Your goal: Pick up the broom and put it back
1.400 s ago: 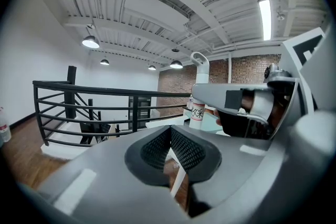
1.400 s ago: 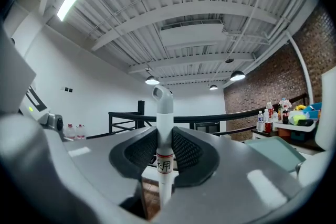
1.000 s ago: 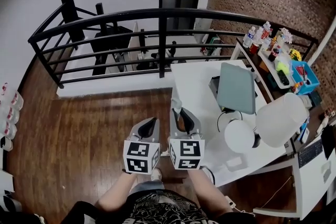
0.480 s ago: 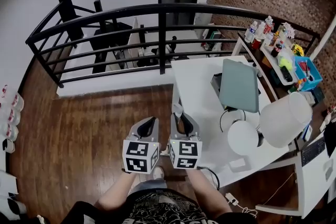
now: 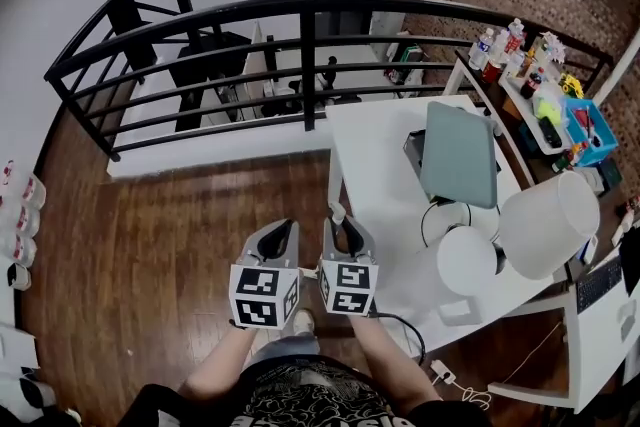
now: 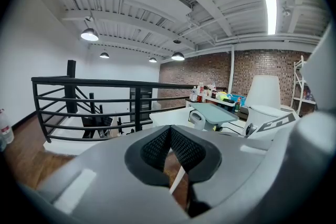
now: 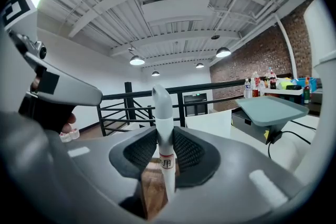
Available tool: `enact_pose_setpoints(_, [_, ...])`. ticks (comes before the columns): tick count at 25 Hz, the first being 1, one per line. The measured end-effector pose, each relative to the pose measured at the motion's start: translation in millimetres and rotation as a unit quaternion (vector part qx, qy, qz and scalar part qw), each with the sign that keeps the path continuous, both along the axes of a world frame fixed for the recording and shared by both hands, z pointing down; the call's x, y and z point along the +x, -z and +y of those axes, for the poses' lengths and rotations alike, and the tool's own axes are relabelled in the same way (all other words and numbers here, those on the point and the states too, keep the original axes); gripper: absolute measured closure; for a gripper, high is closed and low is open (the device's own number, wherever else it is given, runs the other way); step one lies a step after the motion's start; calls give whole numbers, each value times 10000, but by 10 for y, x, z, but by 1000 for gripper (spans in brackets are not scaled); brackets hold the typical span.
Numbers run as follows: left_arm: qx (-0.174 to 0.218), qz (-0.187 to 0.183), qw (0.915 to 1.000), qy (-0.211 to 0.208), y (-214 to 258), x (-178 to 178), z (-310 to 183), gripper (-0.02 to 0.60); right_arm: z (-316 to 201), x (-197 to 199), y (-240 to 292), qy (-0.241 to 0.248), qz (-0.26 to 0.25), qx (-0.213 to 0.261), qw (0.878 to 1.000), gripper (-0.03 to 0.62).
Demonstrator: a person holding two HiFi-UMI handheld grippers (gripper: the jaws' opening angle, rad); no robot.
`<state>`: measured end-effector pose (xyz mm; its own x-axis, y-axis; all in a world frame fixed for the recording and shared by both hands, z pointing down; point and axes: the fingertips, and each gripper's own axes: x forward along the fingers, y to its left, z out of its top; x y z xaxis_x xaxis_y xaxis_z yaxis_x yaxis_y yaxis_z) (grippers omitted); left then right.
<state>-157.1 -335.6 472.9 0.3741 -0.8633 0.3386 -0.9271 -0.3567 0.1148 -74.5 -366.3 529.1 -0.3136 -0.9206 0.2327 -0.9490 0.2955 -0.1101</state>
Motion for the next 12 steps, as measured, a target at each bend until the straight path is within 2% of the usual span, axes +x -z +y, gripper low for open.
enact_pose_setpoints(8, [-84,-10,9999,-58,-66,37,0,575,-58,95,-353,-178,59,-400,9990,497])
enact_pose_setpoints(12, [-108,-14,9999,-98,-98,72,-18,576,-115,155,-359,-229,22,-371,9990,496])
